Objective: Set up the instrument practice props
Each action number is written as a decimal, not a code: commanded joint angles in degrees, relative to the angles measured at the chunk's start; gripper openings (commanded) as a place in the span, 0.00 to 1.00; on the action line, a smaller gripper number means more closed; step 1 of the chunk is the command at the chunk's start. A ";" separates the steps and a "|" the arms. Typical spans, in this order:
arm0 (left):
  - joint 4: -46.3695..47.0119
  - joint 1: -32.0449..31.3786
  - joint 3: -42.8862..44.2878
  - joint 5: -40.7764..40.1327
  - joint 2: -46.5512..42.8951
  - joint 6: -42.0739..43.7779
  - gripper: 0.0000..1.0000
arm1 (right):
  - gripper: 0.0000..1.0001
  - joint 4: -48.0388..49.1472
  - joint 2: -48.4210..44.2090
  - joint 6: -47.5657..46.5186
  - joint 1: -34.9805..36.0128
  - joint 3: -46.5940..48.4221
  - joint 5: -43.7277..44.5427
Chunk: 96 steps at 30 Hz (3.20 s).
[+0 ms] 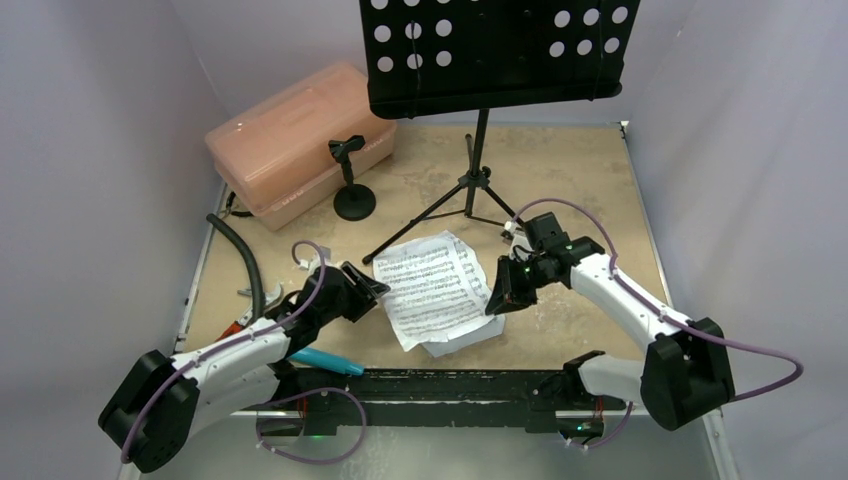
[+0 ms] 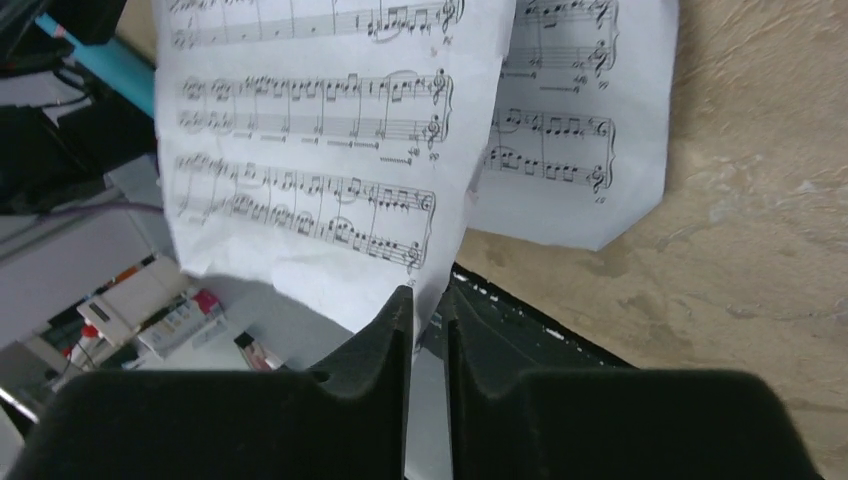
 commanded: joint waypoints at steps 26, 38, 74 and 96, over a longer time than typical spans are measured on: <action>0.83 2.24 0.21 6.29 5.05 3.97 0.48 | 0.60 30.81 -2.81 -1.55 -0.11 -8.90 -0.35; -9.28 2.32 4.87 3.44 8.15 6.98 0.59 | 0.59 37.51 8.38 -1.24 0.31 -9.87 -3.33; 13.78 2.26 4.71 14.18 13.43 9.76 0.42 | 0.53 41.63 15.59 -1.79 2.65 -8.77 -7.54; 17.88 1.48 6.29 25.45 15.91 12.94 0.00 | 0.64 23.23 0.02 -5.34 2.61 1.01 2.67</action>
